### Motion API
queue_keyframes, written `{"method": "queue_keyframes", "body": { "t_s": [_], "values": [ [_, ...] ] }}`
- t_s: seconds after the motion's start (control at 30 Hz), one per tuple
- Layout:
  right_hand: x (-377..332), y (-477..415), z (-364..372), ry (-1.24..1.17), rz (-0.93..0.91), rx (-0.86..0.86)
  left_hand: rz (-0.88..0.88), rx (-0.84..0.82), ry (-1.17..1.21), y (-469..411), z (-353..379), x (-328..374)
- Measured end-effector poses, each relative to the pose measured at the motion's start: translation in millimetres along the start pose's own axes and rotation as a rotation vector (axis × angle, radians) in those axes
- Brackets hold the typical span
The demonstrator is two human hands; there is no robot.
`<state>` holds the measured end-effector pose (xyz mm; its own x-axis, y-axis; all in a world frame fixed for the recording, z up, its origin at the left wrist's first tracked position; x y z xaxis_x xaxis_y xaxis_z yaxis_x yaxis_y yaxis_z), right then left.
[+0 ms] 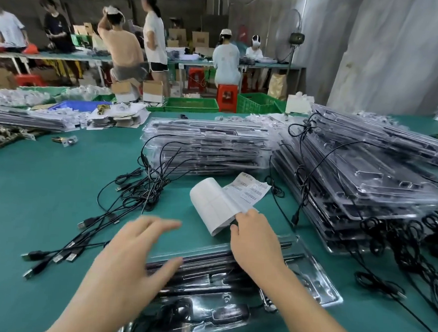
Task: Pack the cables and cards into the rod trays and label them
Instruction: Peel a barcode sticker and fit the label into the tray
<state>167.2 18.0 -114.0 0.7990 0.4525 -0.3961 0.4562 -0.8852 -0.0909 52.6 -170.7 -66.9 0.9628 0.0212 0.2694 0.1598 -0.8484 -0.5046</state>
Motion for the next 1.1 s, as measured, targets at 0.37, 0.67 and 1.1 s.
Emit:
{"method": "queue_keyframes", "body": {
  "t_s": [0.37, 0.67, 1.1],
  "values": [
    [-1, -26, 2, -0.178, -0.025, -0.080, -0.273, -0.081, 0.171, -102, 96, -23],
    [-17, -42, 2, -0.011, 0.005, 0.134, -0.595, 0.156, 0.354, -67, 80, -41],
    [-25, -54, 20, -0.044, -0.047, -0.005, -0.512, 0.759, 0.457, -44, -11, -63]
  ]
}}
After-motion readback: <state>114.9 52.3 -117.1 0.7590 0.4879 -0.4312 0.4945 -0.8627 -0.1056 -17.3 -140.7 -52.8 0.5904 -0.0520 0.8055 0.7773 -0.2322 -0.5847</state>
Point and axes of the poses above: each hand's wrist, its own y-axis away from the middle knuckle, its own z-axis out of the palm, x = y × z, the point moved 10 cm from there along -y, towards the middle knuckle, and after that the axes turned 12 degrees about z, right-handed, at the moved point
